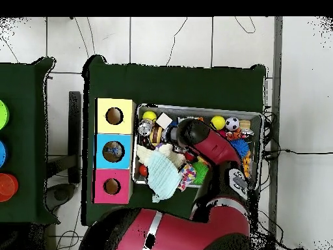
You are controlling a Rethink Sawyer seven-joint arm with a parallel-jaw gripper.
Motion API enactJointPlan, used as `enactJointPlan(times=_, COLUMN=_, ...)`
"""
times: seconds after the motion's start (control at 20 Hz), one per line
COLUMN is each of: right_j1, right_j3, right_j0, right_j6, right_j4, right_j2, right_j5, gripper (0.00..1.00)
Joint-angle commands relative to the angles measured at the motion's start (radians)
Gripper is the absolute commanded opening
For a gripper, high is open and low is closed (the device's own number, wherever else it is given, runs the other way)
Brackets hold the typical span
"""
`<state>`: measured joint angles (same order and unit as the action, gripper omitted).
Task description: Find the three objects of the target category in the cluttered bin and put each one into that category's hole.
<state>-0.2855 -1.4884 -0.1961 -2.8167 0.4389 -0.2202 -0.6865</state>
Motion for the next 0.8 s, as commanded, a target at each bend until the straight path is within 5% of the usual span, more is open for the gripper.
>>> enactJointPlan(times=0.05, right_j1=0.107, right_j3=0.06, right_j0=0.053, right_j6=-0.238, right_j4=0.07, right_j2=0.057, right_j5=0.038, gripper=1.0)
enactJointPlan(times=0.55, right_j1=0.117, right_j3=0.095, right_j0=0.094, right_j6=-0.267, right_j4=0.106, right_j2=0.03, right_j5=0.002, gripper=1.0)
enactJointPlan(times=0.8, right_j1=0.079, right_j3=0.031, right_j0=0.087, right_j6=-0.274, right_j4=0.185, right_j2=0.07, right_j5=0.128, gripper=1.0)
